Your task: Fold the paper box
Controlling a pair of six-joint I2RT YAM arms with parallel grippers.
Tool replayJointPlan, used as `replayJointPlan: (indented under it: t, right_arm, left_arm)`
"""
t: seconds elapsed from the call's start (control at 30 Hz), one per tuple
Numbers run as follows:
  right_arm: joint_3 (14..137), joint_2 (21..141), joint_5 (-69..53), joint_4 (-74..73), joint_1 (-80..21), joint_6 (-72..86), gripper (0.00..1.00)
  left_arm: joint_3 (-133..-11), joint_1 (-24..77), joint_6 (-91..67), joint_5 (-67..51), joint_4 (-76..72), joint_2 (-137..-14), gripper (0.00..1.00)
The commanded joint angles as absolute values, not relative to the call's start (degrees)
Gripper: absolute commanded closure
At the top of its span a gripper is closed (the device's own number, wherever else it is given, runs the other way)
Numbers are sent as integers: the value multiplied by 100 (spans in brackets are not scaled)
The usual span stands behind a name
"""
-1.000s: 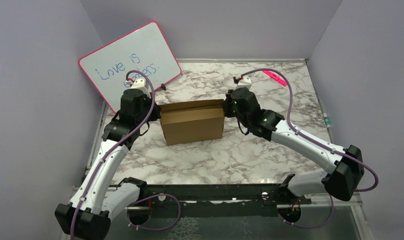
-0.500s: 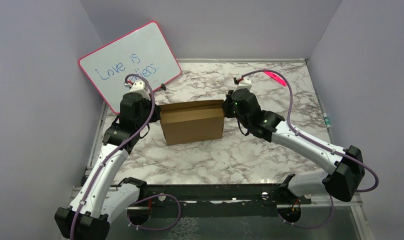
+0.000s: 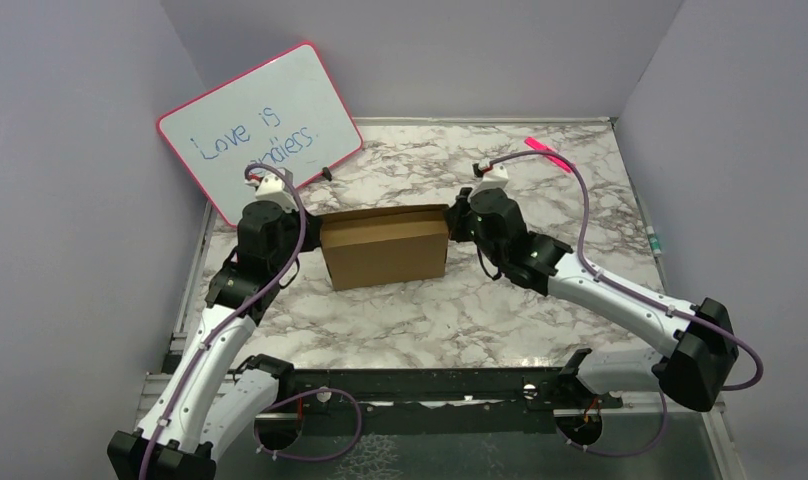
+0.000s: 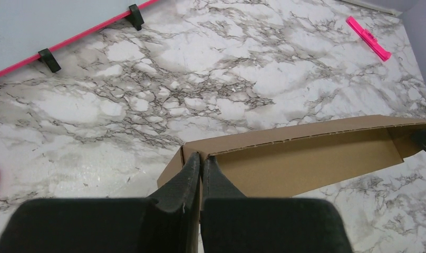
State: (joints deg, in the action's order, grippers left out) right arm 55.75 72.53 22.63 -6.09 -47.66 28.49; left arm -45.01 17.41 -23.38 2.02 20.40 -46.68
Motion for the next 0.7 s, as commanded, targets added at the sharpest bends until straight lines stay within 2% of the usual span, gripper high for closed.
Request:
replayJointPlan:
  t: [0.0, 0.53, 0.67]
  right_arm:
    - [4980, 7283, 1679, -782, -4945, 2926, 99]
    - [3502, 6919, 1370, 1059, -4956, 2462, 93]
    - [3485, 6732, 1429, 1054, -4957, 2488, 85]
  left_arm:
    - [-3910, 1957, -2619, -333, 2572, -4585, 100]
    - [-2830, 2099, -3269, -219, 2062, -3834, 100]
    - [-2808, 2101, -3338, -197, 2053, -3593, 88]
